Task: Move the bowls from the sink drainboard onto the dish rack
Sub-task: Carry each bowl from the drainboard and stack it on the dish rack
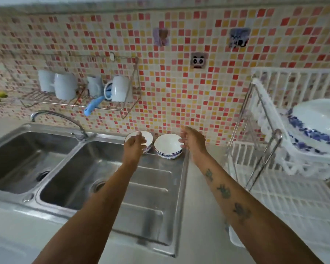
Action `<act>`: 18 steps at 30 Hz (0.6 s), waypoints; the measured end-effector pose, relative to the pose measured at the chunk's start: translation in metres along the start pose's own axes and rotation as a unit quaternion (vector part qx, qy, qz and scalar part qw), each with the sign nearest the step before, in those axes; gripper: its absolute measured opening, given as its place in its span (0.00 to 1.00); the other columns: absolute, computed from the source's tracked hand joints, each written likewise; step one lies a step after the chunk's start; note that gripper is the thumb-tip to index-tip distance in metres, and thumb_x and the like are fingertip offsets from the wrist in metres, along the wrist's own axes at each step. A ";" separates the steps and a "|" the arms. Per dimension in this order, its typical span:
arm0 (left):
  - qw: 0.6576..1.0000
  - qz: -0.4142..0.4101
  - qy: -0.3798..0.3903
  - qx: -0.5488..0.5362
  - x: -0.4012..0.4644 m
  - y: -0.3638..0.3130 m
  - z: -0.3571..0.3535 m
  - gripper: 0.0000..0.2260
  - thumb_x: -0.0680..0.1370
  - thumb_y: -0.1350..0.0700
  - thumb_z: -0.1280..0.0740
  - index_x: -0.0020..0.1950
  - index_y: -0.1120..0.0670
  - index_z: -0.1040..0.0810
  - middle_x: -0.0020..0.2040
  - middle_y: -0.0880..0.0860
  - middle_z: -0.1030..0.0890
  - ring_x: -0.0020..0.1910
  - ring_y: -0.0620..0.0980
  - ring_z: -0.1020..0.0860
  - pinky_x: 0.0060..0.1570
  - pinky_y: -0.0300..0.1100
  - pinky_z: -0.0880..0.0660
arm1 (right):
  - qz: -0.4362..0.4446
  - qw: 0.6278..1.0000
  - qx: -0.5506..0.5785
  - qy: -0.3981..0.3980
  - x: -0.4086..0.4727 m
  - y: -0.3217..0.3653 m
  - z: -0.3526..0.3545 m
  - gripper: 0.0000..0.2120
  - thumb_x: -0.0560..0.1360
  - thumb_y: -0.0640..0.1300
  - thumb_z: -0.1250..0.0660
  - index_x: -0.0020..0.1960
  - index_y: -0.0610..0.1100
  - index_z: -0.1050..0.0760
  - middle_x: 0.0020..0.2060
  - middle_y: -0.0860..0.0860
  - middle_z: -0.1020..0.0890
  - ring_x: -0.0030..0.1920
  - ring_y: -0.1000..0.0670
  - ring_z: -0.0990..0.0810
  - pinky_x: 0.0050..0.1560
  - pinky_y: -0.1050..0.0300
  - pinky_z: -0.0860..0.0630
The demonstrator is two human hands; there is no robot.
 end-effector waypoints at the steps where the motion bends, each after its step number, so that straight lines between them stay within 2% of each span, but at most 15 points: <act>1: 1.000 0.022 -0.009 0.008 0.012 0.021 0.003 0.18 0.81 0.43 0.41 0.47 0.55 0.21 0.50 0.57 0.18 0.50 0.56 0.19 0.53 0.49 0.21 | -0.036 0.999 0.008 -0.027 0.014 -0.024 0.005 0.15 0.78 0.48 0.38 0.56 0.38 0.22 0.39 0.48 0.21 0.37 0.50 0.24 0.34 0.58 0.30; 2: 0.999 0.045 -0.010 0.008 0.023 0.042 0.003 0.19 0.80 0.41 0.41 0.50 0.55 0.20 0.53 0.58 0.18 0.54 0.58 0.20 0.58 0.52 0.23 | -0.066 0.996 0.014 -0.050 0.026 -0.047 0.009 0.17 0.78 0.49 0.37 0.58 0.37 0.23 0.40 0.46 0.21 0.36 0.50 0.25 0.33 0.59 0.32; 3: 0.998 0.069 -0.005 0.002 0.033 0.059 0.002 0.20 0.80 0.40 0.41 0.52 0.55 0.20 0.54 0.58 0.19 0.55 0.58 0.22 0.57 0.50 0.23 | -0.091 0.993 0.022 -0.068 0.037 -0.069 0.013 0.19 0.77 0.50 0.37 0.58 0.36 0.23 0.41 0.45 0.22 0.34 0.50 0.27 0.32 0.59 0.33; 5: 0.994 0.107 0.002 -0.021 0.047 0.084 -0.006 0.20 0.81 0.40 0.42 0.53 0.56 0.22 0.51 0.57 0.21 0.52 0.56 0.24 0.47 0.44 0.26 | -0.122 0.988 0.025 -0.087 0.054 -0.098 0.016 0.18 0.78 0.51 0.37 0.56 0.36 0.23 0.36 0.46 0.25 0.31 0.52 0.30 0.31 0.59 0.35; 7: 0.988 0.149 0.008 -0.045 0.062 0.104 -0.017 0.23 0.81 0.40 0.43 0.61 0.57 0.24 0.54 0.56 0.21 0.53 0.55 0.24 0.48 0.43 0.27 | -0.133 0.987 0.009 -0.091 0.077 -0.118 0.018 0.15 0.77 0.53 0.37 0.51 0.41 0.23 0.37 0.48 0.24 0.34 0.52 0.27 0.34 0.59 0.31; 9: 0.983 0.170 0.019 -0.071 0.081 0.120 -0.030 0.31 0.77 0.35 0.41 0.68 0.58 0.26 0.63 0.56 0.22 0.61 0.56 0.24 0.60 0.47 0.26 | -0.132 0.987 -0.019 -0.087 0.106 -0.135 0.021 0.27 0.71 0.59 0.38 0.59 0.40 0.24 0.53 0.43 0.20 0.50 0.46 0.21 0.52 0.51 0.24; 10: 0.981 0.176 0.022 -0.080 0.093 0.132 -0.037 0.36 0.73 0.31 0.40 0.71 0.56 0.28 0.68 0.56 0.23 0.66 0.56 0.26 0.68 0.51 0.29 | -0.132 0.987 -0.025 -0.090 0.118 -0.142 0.022 0.33 0.70 0.62 0.39 0.66 0.39 0.28 0.62 0.42 0.23 0.60 0.43 0.23 0.61 0.48 0.27; 11: 0.979 0.180 0.031 -0.091 0.104 0.143 -0.045 0.40 0.69 0.29 0.39 0.72 0.54 0.29 0.71 0.54 0.25 0.69 0.56 0.28 0.72 0.53 0.33 | -0.130 0.987 -0.014 -0.091 0.126 -0.143 0.022 0.35 0.71 0.62 0.39 0.70 0.40 0.31 0.67 0.42 0.26 0.65 0.42 0.26 0.63 0.48 0.29; 14: 0.976 0.184 0.037 -0.112 0.128 0.160 -0.063 0.38 0.72 0.31 0.41 0.73 0.54 0.30 0.71 0.54 0.26 0.71 0.56 0.29 0.73 0.53 0.36 | -0.124 0.989 0.000 -0.082 0.145 -0.140 0.018 0.28 0.79 0.56 0.42 0.73 0.42 0.34 0.70 0.45 0.28 0.69 0.43 0.29 0.64 0.49 0.31; 18: 0.967 0.207 0.003 -0.148 0.157 0.188 -0.072 0.38 0.70 0.31 0.41 0.73 0.54 0.29 0.71 0.54 0.25 0.70 0.55 0.28 0.71 0.52 0.33 | -0.102 0.991 -0.006 -0.088 0.164 -0.143 0.016 0.25 0.79 0.54 0.41 0.72 0.42 0.33 0.70 0.43 0.27 0.65 0.45 0.27 0.66 0.50 0.32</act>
Point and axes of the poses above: each hand's wrist, its own x-axis towards the middle knuckle, its own z-axis out of the back of the hand, y = z × x, the point moved 6 cm from there along x, towards the middle knuckle
